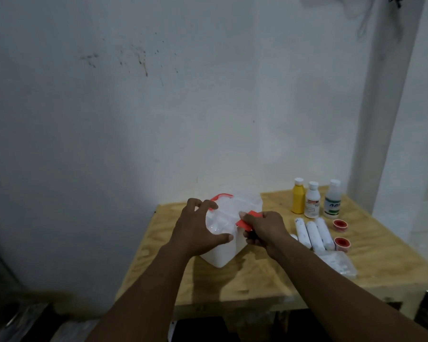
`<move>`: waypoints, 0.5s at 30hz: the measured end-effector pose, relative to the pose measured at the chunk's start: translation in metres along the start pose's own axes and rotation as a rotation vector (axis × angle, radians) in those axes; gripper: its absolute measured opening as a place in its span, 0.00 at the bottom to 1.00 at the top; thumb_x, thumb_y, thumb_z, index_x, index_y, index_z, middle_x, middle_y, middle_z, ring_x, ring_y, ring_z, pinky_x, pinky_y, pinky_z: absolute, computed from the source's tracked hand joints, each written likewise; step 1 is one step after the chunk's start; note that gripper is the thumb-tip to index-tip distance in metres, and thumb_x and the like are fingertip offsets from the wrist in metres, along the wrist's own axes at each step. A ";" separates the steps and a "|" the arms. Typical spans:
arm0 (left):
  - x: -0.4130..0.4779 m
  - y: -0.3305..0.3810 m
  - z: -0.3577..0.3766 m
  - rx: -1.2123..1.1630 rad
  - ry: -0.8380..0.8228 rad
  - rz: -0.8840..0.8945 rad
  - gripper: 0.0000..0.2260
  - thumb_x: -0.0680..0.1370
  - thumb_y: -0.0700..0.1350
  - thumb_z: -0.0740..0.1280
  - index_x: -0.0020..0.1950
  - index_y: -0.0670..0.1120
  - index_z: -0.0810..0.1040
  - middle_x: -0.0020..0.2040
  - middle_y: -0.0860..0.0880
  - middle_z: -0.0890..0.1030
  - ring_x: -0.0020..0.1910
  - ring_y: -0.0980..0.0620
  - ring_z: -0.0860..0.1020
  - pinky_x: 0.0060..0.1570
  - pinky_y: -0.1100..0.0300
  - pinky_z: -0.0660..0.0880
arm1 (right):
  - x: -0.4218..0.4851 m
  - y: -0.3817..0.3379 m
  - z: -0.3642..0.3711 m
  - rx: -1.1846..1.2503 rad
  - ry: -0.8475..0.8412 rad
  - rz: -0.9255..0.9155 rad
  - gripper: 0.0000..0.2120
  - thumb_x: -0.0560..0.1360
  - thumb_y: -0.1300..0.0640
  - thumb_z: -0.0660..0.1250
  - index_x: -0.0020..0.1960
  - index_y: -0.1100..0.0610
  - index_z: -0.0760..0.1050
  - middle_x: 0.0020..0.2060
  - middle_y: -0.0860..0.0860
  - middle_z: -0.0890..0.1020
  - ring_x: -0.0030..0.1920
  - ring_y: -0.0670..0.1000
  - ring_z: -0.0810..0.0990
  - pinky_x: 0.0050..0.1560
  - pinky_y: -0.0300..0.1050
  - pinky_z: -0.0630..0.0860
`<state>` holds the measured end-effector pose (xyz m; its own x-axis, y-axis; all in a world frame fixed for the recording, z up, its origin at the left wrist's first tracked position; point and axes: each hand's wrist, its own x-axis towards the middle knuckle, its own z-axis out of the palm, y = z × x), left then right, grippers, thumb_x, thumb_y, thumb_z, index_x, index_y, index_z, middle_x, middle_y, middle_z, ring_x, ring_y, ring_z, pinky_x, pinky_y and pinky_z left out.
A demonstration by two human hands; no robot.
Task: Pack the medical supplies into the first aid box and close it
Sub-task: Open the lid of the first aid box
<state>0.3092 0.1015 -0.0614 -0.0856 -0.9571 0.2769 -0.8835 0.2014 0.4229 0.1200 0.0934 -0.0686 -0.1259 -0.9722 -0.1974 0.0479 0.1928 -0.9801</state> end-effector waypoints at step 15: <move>0.006 -0.029 -0.006 -0.055 0.016 0.100 0.41 0.61 0.77 0.68 0.70 0.62 0.66 0.71 0.54 0.68 0.67 0.52 0.70 0.62 0.52 0.75 | 0.042 -0.033 -0.034 -0.686 -0.086 -0.388 0.42 0.63 0.32 0.73 0.70 0.50 0.67 0.67 0.52 0.73 0.66 0.55 0.72 0.63 0.52 0.74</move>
<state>0.3372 0.0907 -0.0669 -0.1642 -0.9285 0.3331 -0.8444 0.3069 0.4391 0.0797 0.0510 -0.0457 0.0694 -0.9883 0.1358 -0.6089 -0.1498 -0.7789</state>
